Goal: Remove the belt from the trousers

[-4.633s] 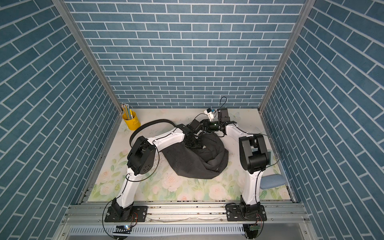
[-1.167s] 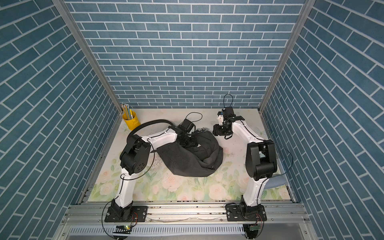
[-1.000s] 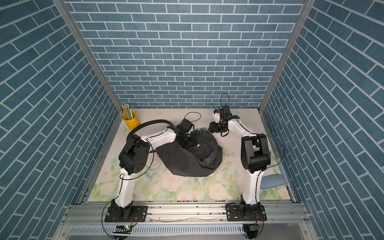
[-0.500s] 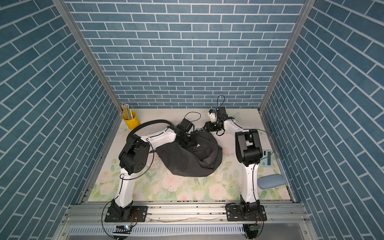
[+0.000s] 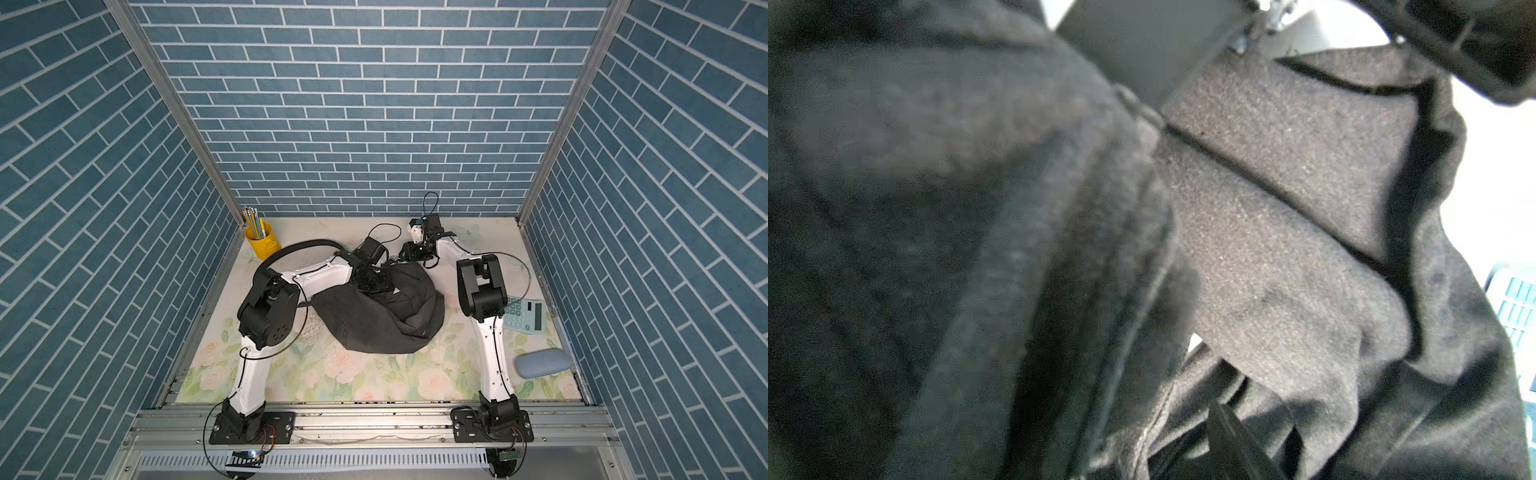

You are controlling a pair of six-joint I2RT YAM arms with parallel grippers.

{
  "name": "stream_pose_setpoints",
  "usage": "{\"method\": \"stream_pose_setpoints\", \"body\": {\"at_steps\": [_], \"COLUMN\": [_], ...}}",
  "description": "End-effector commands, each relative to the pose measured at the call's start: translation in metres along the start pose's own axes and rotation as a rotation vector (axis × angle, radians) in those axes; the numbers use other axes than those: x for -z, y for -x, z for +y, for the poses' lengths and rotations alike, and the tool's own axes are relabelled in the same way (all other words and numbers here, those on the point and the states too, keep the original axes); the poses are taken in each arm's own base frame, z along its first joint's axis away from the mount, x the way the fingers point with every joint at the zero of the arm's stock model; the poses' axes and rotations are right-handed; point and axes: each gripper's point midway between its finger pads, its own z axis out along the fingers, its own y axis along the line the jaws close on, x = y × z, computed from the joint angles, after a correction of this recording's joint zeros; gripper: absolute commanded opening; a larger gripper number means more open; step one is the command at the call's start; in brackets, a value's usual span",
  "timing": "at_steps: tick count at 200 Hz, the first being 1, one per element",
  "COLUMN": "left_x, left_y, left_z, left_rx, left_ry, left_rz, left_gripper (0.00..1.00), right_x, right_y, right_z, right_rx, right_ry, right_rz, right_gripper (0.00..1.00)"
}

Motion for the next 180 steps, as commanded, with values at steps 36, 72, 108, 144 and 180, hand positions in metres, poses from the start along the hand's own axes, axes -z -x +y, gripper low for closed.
{"method": "stream_pose_setpoints", "body": {"at_steps": [36, 72, 108, 144, 180], "left_x": [-0.017, -0.017, -0.014, -0.011, -0.01], "left_y": [-0.005, 0.0, 0.004, 0.005, 0.004], "left_z": [0.015, 0.011, 0.01, 0.013, 0.017], "left_rx": [0.019, 0.012, -0.003, -0.007, 0.0], "left_ry": [0.032, 0.025, 0.026, 0.036, 0.038], "left_rz": [0.03, 0.026, 0.018, 0.012, 0.012], "left_gripper": [0.55, 0.55, 0.55, 0.56, 0.56], "right_x": [-0.025, -0.019, -0.002, 0.034, 0.067], "right_y": [-0.038, -0.049, -0.06, -0.072, -0.068], "right_z": [0.002, -0.006, -0.031, -0.08, -0.117], "right_rx": [-0.03, -0.021, -0.017, -0.003, -0.056], "right_ry": [-0.004, -0.055, -0.174, -0.39, -0.48], "right_rz": [0.179, 0.216, 0.255, 0.31, 0.274], "right_gripper": [0.1, 0.0, 0.0, 0.0, 0.0]}}
